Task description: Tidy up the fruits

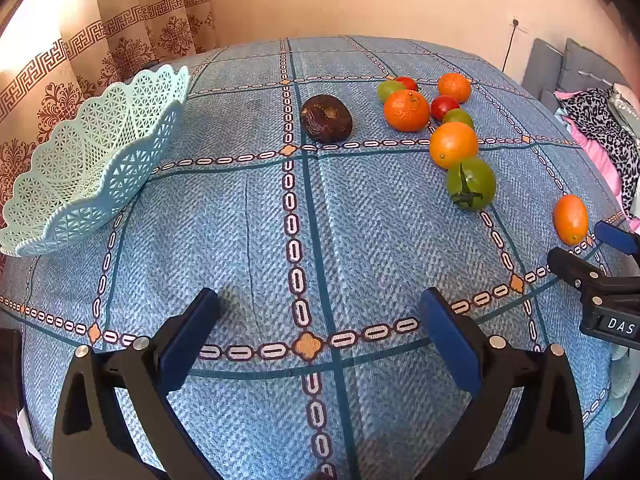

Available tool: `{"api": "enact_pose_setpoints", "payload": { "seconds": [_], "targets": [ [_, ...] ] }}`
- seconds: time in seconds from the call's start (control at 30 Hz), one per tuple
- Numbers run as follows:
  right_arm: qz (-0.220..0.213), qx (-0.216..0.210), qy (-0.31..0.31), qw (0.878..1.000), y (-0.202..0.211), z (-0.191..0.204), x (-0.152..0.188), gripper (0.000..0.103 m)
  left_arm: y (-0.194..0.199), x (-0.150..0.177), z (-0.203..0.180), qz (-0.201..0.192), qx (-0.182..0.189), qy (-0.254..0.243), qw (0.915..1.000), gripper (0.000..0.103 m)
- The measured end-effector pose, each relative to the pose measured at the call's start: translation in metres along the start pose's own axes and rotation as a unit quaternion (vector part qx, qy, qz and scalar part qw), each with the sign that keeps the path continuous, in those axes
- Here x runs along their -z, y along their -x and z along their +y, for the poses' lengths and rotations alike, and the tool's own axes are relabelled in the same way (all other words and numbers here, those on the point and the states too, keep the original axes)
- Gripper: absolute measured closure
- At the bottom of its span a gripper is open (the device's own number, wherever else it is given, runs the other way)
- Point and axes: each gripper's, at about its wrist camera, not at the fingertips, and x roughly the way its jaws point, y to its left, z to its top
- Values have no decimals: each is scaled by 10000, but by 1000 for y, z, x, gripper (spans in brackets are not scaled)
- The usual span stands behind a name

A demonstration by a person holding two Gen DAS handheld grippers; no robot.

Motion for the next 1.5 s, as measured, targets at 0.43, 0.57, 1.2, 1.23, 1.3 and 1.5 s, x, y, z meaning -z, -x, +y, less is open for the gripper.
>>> {"api": "enact_pose_setpoints", "payload": {
  "seconds": [0.43, 0.57, 1.2, 1.23, 1.3, 1.5],
  "targets": [
    [-8, 39, 27, 10000, 2, -1, 1, 5, 0, 0, 0, 12, -22, -17, 10000, 2],
    [-27, 136, 19, 9999, 3, 5, 4, 5, 0, 0, 0, 15, -23, -19, 10000, 2],
    [-2, 107, -8, 9999, 4, 5, -1, 5, 0, 0, -1, 25, -37, -29, 10000, 2],
    [-19, 107, -5, 9999, 5, 5, 0, 5, 0, 0, -1, 26, -39, -31, 10000, 2],
    [-63, 92, 0, 9999, 8, 5, 1, 5, 0, 0, -2, 28, -34, -28, 10000, 2],
    [-387, -17, 28, 9992, 23, 3, 3, 5, 1, 1, -3, 41, -4, -17, 10000, 2]
  ]
}}
